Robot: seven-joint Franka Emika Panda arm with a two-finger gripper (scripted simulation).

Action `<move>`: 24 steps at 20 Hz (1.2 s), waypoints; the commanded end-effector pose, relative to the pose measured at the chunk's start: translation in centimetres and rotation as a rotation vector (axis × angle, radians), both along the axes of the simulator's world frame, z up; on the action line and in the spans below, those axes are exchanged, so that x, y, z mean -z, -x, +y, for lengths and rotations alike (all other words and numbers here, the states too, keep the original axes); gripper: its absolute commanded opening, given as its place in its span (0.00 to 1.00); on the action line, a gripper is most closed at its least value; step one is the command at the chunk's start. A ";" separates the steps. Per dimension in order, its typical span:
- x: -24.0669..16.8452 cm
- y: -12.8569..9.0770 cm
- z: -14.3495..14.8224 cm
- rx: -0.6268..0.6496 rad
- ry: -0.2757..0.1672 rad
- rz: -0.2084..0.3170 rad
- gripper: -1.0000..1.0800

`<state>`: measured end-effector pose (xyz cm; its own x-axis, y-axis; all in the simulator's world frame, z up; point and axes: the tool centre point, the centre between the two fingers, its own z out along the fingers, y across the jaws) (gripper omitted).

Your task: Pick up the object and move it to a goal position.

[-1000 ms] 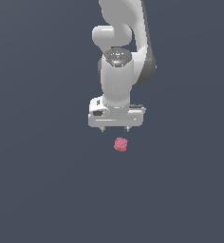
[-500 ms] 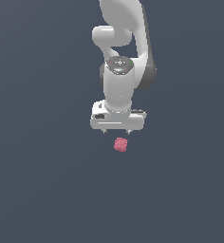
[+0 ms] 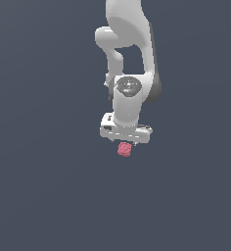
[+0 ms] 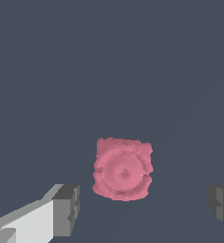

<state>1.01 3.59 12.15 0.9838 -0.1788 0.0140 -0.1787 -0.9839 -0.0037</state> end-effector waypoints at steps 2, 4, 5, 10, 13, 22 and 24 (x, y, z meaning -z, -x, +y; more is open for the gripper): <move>1.5 0.2 0.5 0.048 0.000 0.007 0.96; 2.1 0.2 0.7 0.067 0.000 0.010 0.96; 2.3 0.3 0.7 0.074 0.000 0.011 0.96; 3.0 0.4 0.9 0.095 0.000 0.014 0.96; 3.0 0.4 0.9 0.092 0.000 0.015 0.96; 6.5 0.5 0.9 0.094 0.001 0.015 0.96; 7.4 0.5 1.0 0.095 0.001 0.015 0.96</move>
<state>0.49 4.53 5.46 0.9626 -0.2709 -0.0007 -0.2709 -0.9626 0.0003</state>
